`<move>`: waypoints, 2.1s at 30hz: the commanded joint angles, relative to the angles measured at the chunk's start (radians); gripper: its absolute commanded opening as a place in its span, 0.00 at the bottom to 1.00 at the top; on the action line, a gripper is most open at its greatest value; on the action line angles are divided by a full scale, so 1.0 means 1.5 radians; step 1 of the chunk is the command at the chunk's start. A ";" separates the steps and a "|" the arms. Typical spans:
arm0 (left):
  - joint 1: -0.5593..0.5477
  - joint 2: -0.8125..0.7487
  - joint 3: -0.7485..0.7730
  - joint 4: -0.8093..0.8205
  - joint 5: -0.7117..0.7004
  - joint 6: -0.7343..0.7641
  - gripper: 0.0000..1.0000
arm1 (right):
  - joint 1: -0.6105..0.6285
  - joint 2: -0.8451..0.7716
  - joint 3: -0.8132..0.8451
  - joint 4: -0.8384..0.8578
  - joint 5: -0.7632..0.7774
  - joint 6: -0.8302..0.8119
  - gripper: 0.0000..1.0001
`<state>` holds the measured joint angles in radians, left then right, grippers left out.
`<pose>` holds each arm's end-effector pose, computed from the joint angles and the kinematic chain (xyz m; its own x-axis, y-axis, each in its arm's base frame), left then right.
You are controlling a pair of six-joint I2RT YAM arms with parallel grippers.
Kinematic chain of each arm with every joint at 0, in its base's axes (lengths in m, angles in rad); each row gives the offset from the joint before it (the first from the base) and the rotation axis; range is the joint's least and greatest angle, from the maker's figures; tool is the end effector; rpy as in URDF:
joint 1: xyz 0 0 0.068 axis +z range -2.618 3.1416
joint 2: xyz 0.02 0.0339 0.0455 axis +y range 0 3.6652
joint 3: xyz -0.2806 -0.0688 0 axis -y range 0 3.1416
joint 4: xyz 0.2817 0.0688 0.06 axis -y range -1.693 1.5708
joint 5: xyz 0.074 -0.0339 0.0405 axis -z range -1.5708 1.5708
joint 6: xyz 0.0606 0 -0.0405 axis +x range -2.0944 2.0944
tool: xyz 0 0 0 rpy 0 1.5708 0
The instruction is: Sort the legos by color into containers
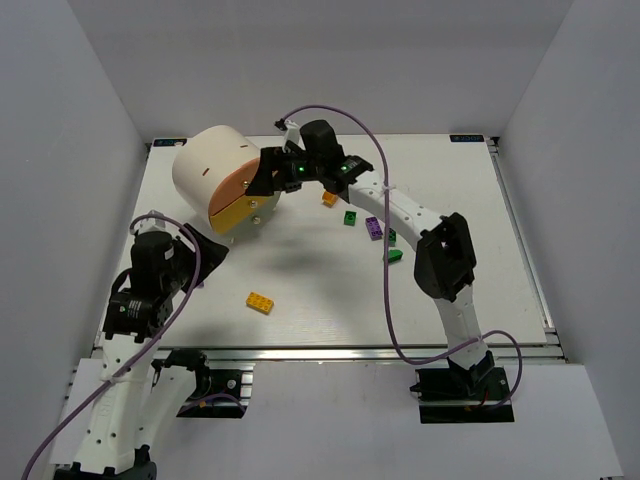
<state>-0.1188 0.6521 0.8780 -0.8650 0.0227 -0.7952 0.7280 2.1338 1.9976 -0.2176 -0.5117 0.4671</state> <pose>0.1648 -0.0211 0.3251 -0.5122 -0.6578 -0.5523 -0.3273 0.7440 -0.5826 0.4102 0.4054 0.3280 -0.6466 -0.0504 -0.7612 -0.7077 0.4121 0.5739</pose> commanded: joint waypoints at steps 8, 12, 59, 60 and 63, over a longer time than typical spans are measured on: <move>0.005 -0.024 -0.004 -0.020 -0.025 -0.023 0.81 | 0.021 0.040 0.031 0.083 0.078 0.140 0.72; 0.005 -0.029 -0.009 -0.020 -0.024 -0.026 0.81 | 0.023 0.056 0.043 0.087 0.085 0.144 0.60; 0.005 0.031 -0.068 0.063 -0.148 -0.024 0.82 | -0.011 -0.139 -0.303 0.224 0.049 0.084 0.17; 0.005 0.050 -0.069 0.071 -0.152 -0.018 0.82 | -0.020 -0.146 -0.308 0.226 0.044 0.081 0.30; 0.005 0.083 -0.068 0.088 -0.164 0.001 0.83 | -0.023 -0.146 -0.311 0.233 0.014 0.073 0.70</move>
<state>-0.1184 0.7433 0.7784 -0.7864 -0.1802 -0.8398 0.7116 1.9450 1.5448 0.1062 -0.4580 0.6247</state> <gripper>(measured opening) 0.824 0.614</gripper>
